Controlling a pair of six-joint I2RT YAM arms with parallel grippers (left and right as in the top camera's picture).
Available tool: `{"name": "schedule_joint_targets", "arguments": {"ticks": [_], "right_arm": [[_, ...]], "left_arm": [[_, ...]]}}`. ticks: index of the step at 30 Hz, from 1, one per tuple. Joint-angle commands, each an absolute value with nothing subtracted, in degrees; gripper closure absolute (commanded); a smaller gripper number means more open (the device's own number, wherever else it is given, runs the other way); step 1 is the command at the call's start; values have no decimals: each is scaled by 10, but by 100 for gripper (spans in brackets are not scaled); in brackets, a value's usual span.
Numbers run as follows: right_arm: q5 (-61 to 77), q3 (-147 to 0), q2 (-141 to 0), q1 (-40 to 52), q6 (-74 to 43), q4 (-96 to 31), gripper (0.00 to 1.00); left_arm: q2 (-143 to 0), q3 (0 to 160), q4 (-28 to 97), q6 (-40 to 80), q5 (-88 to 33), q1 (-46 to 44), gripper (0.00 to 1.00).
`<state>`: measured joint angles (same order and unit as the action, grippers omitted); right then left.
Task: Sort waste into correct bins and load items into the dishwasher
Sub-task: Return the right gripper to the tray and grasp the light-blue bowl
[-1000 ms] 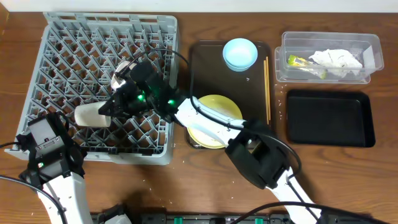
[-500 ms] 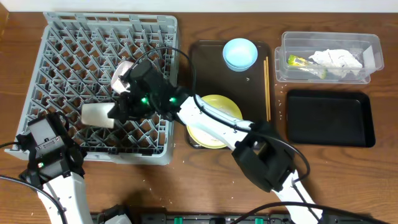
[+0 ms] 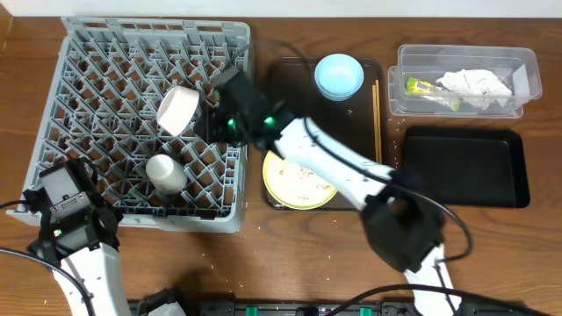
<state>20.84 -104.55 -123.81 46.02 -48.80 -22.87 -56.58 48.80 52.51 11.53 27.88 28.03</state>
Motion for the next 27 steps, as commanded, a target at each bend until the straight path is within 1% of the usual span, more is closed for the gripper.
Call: {"name": "schedule_joint_targets", "arguments": {"ticks": [1,3,5,7,11,14,18,21,22,27], "right_arm": [[188,-1048,-1186,447,-460,-232,71],[177,-1048,-1162,439,-439,-232,68],[158,-1048,-1144,430,-418,-234,56],[130,-1048,-1125,412,-407,-247,47],[96,-1048,-1106,352,-389,-284,37],[94,-1048,-1108,299,-364,-304,36],[88,-1048,-1129,239,-292,-312,33],[78,-1048,-1154,212,-243,-302,27],[72,-1048,-1162,207,-230,-302,26],[58,-1048,-1213,190,-187,-295,28]], "left_arm": [[-565,498,527,107,292,283,2],[-565,498,527,107,292,283,2],[-565,498,527,107,292,283,2],[-565,498,527,107,292,283,2],[-565,498,527,107,292,283,2],[-565,498,527,107,292,283,2],[-565,498,527,107,292,283,2],[-565,498,527,107,292,283,2],[-565,498,527,107,292,283,2],[-565,498,527,107,292,283,2]]}}
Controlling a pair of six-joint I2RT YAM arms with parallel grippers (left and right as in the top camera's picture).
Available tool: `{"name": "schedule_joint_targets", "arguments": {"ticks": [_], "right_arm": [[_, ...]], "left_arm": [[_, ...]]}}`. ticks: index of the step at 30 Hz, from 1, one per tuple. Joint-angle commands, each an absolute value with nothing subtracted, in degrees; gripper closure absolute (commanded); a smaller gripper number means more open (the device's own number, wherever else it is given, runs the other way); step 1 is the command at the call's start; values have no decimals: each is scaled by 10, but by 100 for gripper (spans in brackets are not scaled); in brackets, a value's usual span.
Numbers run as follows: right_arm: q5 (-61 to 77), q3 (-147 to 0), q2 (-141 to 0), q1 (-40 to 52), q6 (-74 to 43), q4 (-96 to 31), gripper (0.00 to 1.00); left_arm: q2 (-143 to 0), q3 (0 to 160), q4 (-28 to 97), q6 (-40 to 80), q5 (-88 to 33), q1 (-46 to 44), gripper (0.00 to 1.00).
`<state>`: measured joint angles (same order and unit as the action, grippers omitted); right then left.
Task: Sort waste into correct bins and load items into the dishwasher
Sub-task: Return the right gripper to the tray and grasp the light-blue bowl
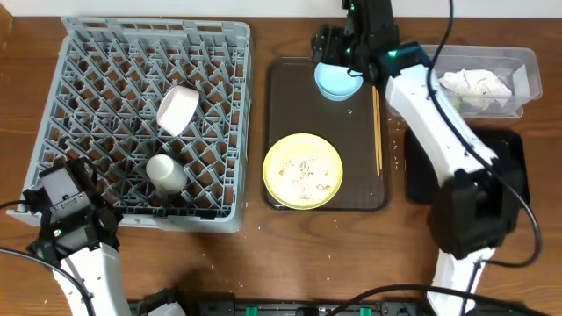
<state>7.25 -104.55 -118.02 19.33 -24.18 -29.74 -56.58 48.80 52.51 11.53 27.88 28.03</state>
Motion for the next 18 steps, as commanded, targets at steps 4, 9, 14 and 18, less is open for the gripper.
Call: {"name": "schedule_joint_targets", "arguments": {"ticks": [4,9,14,18], "right_arm": [[58,-1048,-1252,193,-167,-285,30],[31,-1048,-1285,197,-156,-272,30],[15,-1048,-1307,202,-145,-275,37],[11,-1048,-1323,210,-140,-287,42]], "left_arm": [[-565,498,527,107,292,283,2],[-565,498,527,107,292,283,2],[-565,498,527,107,292,283,2],[-565,498,527,107,292,283,2]]}}
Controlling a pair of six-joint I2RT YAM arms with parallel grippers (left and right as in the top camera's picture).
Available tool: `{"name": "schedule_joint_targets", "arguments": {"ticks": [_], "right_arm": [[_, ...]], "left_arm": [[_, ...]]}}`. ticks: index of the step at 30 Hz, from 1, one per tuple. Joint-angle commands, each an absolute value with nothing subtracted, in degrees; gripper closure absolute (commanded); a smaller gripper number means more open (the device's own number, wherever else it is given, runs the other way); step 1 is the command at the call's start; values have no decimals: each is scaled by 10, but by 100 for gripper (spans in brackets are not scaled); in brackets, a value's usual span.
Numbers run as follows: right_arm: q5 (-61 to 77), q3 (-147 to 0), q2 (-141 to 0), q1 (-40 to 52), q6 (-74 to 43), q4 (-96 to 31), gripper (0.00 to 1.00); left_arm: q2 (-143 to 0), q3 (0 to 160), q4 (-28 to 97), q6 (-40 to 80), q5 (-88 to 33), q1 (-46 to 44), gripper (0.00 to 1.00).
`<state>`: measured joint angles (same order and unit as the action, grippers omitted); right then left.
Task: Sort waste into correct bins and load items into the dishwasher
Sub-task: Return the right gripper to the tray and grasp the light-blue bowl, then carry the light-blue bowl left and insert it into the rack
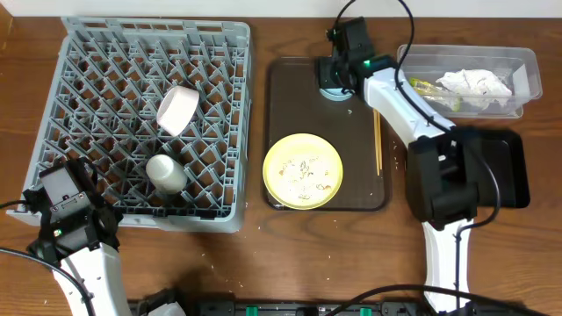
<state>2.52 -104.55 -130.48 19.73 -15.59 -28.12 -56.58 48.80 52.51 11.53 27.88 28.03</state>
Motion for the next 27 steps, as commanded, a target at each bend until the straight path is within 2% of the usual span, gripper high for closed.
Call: {"name": "schedule_joint_targets", "arguments": {"ticks": [1,3,7,9,15,20,27], "right_arm": [[10,-1048,-1325,212,-140,-291,44],[11,-1048,-1325,218,-140,-294,50],[10,-1049,-1325,229,-140,-293,54],[10,-1050,-1324,233,-140,-295,61],[11,-1051,-1309,240,-143,-310,99],[27,-1051,-1276,240,-161,-312,99],[175,-1053,-1183,249,-192,-254,99]], "left_arm": [[-565,498,527,107,292,283,2],[-565,498,527,107,292,283,2],[-565,498,527,107,292,283,2],[-565,498,527,107,292,283,2],[-565,498,527,107,292,283,2],[-565,498,527,107,292,283,2],[-565,498,527,107,292,283,2]]}}
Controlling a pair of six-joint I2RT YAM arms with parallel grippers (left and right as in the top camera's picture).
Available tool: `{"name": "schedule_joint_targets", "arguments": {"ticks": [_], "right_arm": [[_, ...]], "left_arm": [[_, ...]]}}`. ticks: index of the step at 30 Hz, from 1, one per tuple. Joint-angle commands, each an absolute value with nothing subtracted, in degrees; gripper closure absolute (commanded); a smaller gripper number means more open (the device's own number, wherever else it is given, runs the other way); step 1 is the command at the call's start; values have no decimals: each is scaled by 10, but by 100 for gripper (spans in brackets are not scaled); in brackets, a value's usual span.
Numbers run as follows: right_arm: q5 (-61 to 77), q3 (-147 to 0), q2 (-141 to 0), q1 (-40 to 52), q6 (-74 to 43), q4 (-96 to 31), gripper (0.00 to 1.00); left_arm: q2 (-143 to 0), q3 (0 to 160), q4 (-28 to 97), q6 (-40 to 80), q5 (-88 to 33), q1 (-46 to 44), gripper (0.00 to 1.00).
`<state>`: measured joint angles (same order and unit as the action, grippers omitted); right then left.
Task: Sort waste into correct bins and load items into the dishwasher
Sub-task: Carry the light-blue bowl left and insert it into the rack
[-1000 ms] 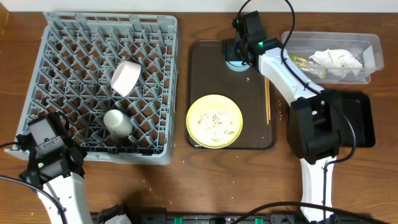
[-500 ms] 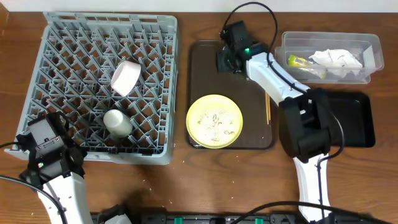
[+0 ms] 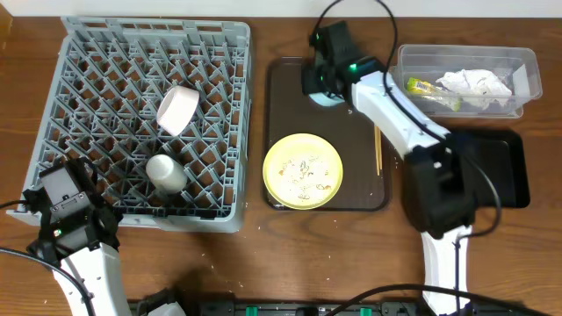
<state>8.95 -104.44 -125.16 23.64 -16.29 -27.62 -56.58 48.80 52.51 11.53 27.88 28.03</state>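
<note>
My right gripper [image 3: 320,77] is down on the left rim of a light blue bowl [image 3: 330,96] at the far end of the brown tray [image 3: 281,105]. It looks shut on that rim, and most of the bowl is hidden under the wrist. A soiled yellow plate [image 3: 303,171] lies on the tray's near half. Chopsticks [image 3: 378,140] lie along its right edge. The grey dish rack [image 3: 97,61] holds a white bowl [image 3: 178,107] and a white cup [image 3: 164,172]. My left gripper [image 3: 63,204] rests at the rack's near left corner, its fingers indistinct.
A clear bin [image 3: 518,61] at the far right holds crumpled paper and a yellow-green wrapper. A black tray [image 3: 496,171] lies in front of it, partly under the right arm's base. Bare wooden table runs along the front edge.
My right gripper has shifted a little to the left over the tray's far end. The light blue bowl now shows slightly left and nearer under it. The left arm has not moved.
My right gripper was first over the rack beside the white bowl, with the blue bowl lying free on the tray. Then it was above the blue bowl, then low on it. Now it sits on the bowl's left rim, and the bowl has shifted slightly.
</note>
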Motion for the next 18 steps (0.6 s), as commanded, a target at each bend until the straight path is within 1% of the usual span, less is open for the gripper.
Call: {"name": "schedule_joint_targets", "arguments": {"ticks": [1,4,8,12,18], "right_arm": [[196,-1053,-1172,253,-201,-238,99],[244,-1053,-1147,270,-234,-188,99],[289,-1053,-1140,298,-313,-126,99],[295,-1053,-1148,339,-404,-97,99],[296,-1053,-1168,408,-463,-54,99]], "left_arm": [[-565,498,527,107,292,283,2],[-565,498,527,107,292,283,2],[-565,498,527,107,292,283,2],[-565,498,527,107,292,283,2],[-565,498,527,107,292,283,2]]}}
